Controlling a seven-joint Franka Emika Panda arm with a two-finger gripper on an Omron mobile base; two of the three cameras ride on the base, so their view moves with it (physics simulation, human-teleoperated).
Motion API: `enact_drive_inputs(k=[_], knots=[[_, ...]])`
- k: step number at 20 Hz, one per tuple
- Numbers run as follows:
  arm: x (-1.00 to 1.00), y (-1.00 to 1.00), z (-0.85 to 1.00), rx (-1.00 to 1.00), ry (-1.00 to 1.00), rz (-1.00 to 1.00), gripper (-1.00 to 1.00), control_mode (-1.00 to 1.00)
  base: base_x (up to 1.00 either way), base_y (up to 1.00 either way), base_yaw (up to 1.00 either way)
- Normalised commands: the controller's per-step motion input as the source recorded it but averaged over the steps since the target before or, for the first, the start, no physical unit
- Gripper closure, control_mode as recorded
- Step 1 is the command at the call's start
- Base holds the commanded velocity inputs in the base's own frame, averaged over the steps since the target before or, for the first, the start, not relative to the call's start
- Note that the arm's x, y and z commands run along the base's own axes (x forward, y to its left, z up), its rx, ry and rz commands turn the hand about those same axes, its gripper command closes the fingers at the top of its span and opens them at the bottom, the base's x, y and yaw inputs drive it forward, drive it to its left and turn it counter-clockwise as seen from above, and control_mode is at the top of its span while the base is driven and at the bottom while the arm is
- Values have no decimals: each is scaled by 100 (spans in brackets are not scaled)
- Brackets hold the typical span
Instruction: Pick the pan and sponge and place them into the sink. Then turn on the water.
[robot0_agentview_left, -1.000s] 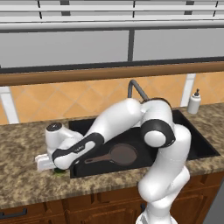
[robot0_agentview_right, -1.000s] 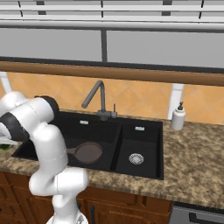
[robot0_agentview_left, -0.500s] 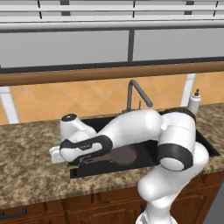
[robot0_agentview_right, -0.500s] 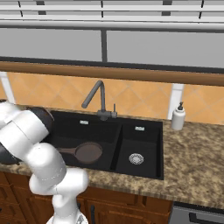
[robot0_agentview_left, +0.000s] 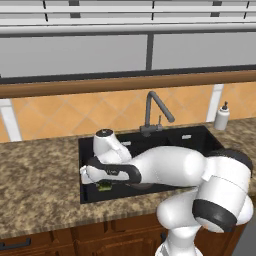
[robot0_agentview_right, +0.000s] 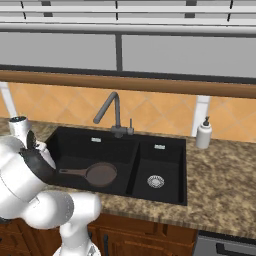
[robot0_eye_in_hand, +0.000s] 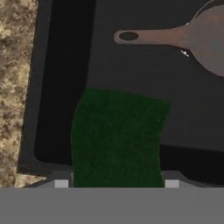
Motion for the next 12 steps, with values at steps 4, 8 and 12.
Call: enact_drive_inputs(k=[4, 8, 12], knots=[[11, -62, 0, 0, 0, -4, 100, -100, 0, 0, 0], [24, -63, 0, 0, 0, -5, 100, -100, 0, 0, 0], [38, -64, 0, 0, 0, -2, 100, -100, 0, 0, 0]])
